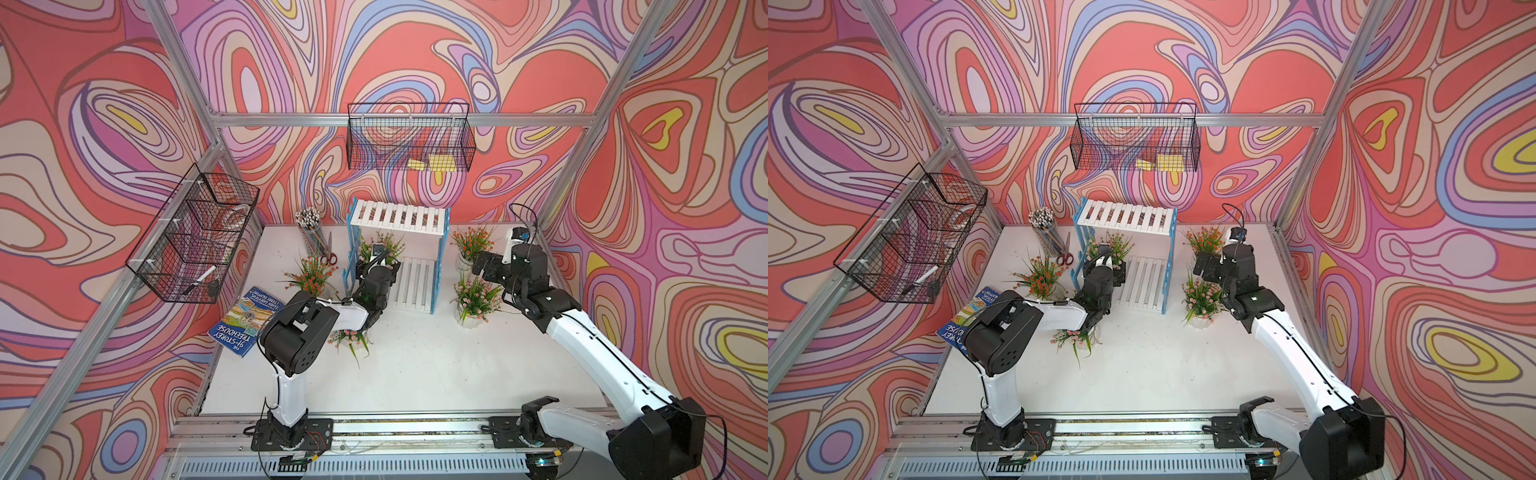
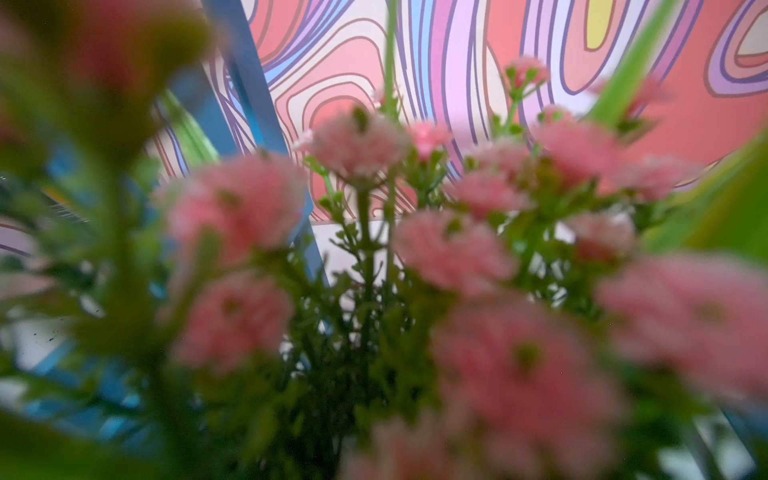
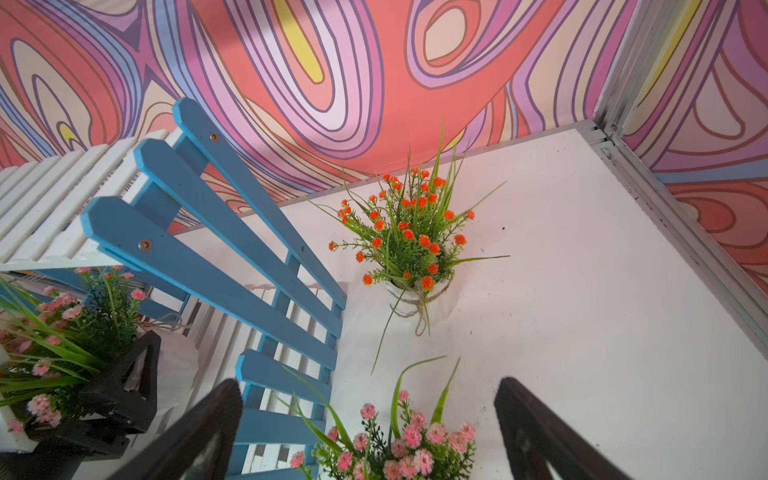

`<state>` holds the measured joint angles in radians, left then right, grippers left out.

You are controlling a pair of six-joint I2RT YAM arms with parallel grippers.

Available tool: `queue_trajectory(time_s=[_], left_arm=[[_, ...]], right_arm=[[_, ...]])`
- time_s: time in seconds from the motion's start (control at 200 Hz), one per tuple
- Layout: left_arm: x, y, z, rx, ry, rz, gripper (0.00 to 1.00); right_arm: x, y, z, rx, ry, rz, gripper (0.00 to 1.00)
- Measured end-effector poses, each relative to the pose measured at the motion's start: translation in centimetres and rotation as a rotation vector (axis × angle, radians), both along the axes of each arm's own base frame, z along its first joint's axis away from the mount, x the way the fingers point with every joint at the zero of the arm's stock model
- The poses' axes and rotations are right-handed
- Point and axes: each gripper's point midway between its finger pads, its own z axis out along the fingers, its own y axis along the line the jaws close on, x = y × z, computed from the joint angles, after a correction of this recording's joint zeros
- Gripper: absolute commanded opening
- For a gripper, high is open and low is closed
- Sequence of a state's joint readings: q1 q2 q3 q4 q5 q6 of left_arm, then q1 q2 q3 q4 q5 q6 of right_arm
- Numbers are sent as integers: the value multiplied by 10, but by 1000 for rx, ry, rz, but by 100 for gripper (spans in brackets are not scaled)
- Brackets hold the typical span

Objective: Place the baby's breath potted plants on the rack by color
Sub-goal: Place the baby's breath potted plant on the rack.

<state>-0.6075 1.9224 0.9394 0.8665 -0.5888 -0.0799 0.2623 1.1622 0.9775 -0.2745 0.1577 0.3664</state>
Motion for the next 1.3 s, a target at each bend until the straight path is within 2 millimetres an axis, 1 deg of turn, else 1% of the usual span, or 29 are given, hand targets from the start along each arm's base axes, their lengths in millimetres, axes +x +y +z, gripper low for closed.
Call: queue_trajectory(time_s=[0.125, 0.185, 0.315, 0.431, 0.621, 0.721, 0.866, 1.047, 1.177, 1.297], left_arm=[[1, 3, -9, -3, 1, 6, 74], [0, 4, -16, -2, 10, 7, 80], [-3, 4, -24, -9, 20, 6, 100], [-3, 1, -19, -41, -8, -13, 100], [-3, -11, -10, -83, -47, -86, 100], [-4, -17, -9, -102, -47, -122, 100], [-6, -20, -8, -122, -33, -135, 100], [-19, -26, -5, -140, -11, -150, 100], [-30, -28, -4, -140, -7, -163, 100], [-31, -28, -5, -128, -5, -166, 100]], right_arm=[[1, 2, -2, 1, 2, 7, 98], [2, 2, -2, 2, 1, 10, 98], [3, 4, -5, 3, 4, 22, 98], [2, 6, -7, 3, 7, 30, 98], [2, 8, -7, 8, 8, 44, 98], [2, 9, -7, 9, 8, 46, 98], [-1, 9, -9, 9, 9, 52, 98], [-4, 11, -15, 13, 20, 66, 98], [-6, 12, -14, 19, 14, 76, 98], [-8, 13, -13, 24, 9, 85, 98]])
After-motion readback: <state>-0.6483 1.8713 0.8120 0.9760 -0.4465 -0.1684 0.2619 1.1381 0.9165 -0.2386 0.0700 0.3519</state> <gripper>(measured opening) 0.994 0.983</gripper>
